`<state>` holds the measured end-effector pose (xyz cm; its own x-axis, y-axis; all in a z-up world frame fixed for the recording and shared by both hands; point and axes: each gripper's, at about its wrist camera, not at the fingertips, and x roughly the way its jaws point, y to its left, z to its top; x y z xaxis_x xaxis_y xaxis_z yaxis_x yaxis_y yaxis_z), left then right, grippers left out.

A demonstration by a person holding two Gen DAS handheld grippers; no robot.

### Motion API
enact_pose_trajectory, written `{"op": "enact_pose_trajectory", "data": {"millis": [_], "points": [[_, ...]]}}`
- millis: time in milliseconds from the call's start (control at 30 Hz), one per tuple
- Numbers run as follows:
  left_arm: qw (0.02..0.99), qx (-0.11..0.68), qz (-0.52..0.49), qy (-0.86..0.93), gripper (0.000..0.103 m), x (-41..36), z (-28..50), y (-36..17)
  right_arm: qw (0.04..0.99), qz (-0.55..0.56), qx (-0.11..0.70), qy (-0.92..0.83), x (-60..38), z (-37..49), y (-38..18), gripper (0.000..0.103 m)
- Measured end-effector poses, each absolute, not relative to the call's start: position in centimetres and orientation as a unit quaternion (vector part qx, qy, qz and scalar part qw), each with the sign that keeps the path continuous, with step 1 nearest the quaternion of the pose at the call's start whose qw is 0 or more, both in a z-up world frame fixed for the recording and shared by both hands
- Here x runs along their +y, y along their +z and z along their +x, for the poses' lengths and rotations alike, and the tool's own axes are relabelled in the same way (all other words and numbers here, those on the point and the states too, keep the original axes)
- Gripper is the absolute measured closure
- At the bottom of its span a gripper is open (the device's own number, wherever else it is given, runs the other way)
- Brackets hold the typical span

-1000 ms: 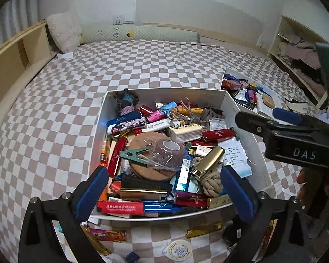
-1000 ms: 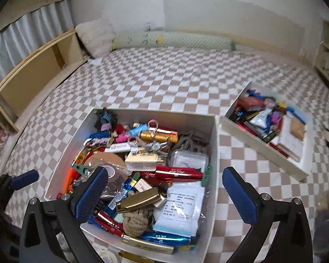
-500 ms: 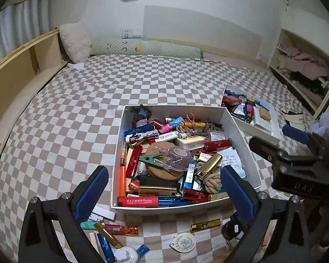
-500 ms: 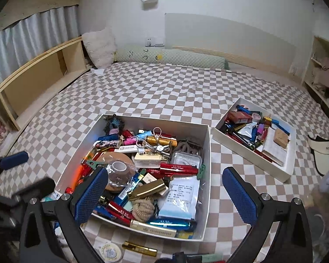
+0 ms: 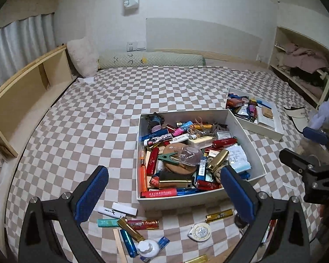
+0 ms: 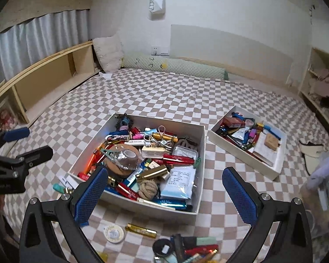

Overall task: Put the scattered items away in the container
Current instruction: 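Raise both open tools away from the white box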

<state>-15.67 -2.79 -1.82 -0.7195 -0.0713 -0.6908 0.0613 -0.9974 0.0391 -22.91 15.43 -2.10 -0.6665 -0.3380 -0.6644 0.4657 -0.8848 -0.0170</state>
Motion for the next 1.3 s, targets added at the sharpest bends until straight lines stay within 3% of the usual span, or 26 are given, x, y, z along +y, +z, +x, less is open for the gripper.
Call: {"op": "enact_pose_trajectory", "data": {"millis": [1300], "points": [[-0.007, -0.037, 0.394, -0.918, 0.0, -1.0, -8.5, -1.2, 0.205, 0.357, 0.086, -0.907, 17.6, -15.0, -2.2, 0.0]]}}
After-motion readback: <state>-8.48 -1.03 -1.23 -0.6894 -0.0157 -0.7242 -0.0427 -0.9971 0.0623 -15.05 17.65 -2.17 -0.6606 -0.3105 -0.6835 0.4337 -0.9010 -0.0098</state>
